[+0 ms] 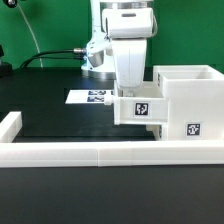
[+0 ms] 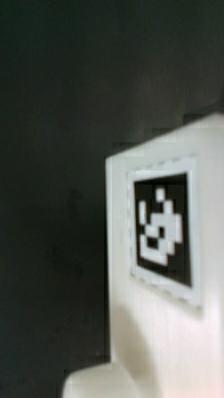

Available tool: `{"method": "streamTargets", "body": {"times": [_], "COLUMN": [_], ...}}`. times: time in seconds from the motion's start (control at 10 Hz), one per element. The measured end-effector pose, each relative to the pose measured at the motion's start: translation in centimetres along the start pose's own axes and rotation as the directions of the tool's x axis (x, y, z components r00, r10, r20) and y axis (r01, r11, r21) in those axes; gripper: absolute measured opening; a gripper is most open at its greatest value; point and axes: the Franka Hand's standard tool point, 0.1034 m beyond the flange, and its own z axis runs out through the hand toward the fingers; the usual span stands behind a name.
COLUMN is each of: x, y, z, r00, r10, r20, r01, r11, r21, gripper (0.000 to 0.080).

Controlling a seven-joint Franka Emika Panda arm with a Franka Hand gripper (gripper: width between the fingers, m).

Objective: Assemble drawer

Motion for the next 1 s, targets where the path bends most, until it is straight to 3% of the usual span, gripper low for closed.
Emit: {"method": "streamTargets", "body": {"times": [1.0], "x": [0.32], "y": [-0.21], "z": [0.33], "r00": [1.000], "r10": [0.000], "r20": [-0.003], "r01": [0.000], "r11": [1.000], "r21": [-0.001], "gripper": [0.0044]}}
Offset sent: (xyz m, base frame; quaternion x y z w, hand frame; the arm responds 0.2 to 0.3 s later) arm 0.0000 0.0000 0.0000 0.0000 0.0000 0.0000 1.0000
